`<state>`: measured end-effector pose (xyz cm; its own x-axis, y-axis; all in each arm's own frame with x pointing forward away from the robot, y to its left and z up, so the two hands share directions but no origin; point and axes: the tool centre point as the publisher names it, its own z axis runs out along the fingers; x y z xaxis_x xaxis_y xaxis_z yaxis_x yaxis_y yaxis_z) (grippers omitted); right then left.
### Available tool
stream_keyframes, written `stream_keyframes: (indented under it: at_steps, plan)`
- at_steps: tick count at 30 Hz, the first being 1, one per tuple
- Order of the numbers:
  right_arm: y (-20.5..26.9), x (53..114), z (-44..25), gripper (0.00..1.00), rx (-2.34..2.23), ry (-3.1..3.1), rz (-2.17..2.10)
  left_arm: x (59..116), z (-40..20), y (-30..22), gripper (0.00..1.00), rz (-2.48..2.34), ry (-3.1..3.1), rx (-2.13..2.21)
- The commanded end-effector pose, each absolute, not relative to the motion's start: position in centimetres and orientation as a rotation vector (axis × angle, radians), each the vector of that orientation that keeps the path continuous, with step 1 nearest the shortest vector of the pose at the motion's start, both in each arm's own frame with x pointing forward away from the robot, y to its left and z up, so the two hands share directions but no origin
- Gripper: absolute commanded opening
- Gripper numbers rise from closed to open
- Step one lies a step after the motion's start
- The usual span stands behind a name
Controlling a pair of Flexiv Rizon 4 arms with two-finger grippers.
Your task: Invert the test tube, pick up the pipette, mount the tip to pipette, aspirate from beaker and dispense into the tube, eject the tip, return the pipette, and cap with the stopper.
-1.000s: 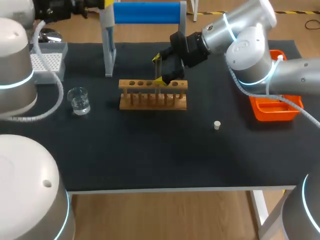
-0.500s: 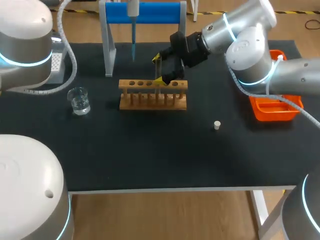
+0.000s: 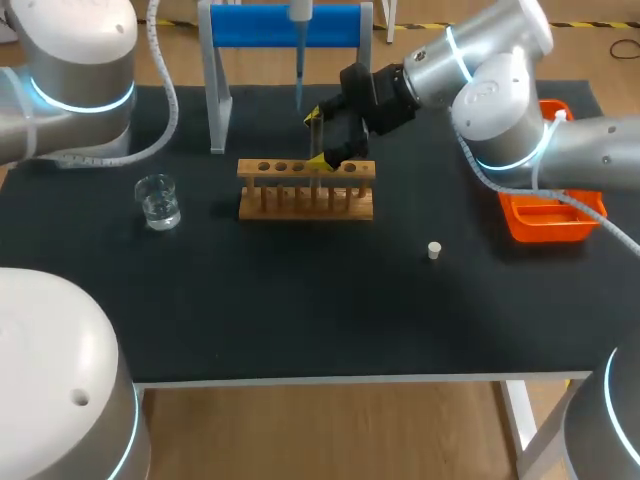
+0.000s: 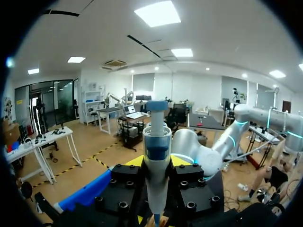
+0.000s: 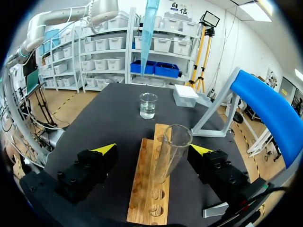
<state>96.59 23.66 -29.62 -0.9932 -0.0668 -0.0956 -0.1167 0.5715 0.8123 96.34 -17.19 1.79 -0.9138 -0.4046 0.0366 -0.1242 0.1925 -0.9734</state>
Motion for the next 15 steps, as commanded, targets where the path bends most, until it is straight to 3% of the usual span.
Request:
stream_keyframes:
  at_steps: [1,15]
  plan:
    - [23.58,96.63,-29.52,1.00,-0.162,2.741,1.419,96.85,1.84,-17.96,0.00,-1.819,2.232,-0.487]
    - [23.58,96.63,-29.52,1.00,-0.162,2.741,1.419,97.67,1.06,-18.55,0.00,-1.871,2.224,-0.467]
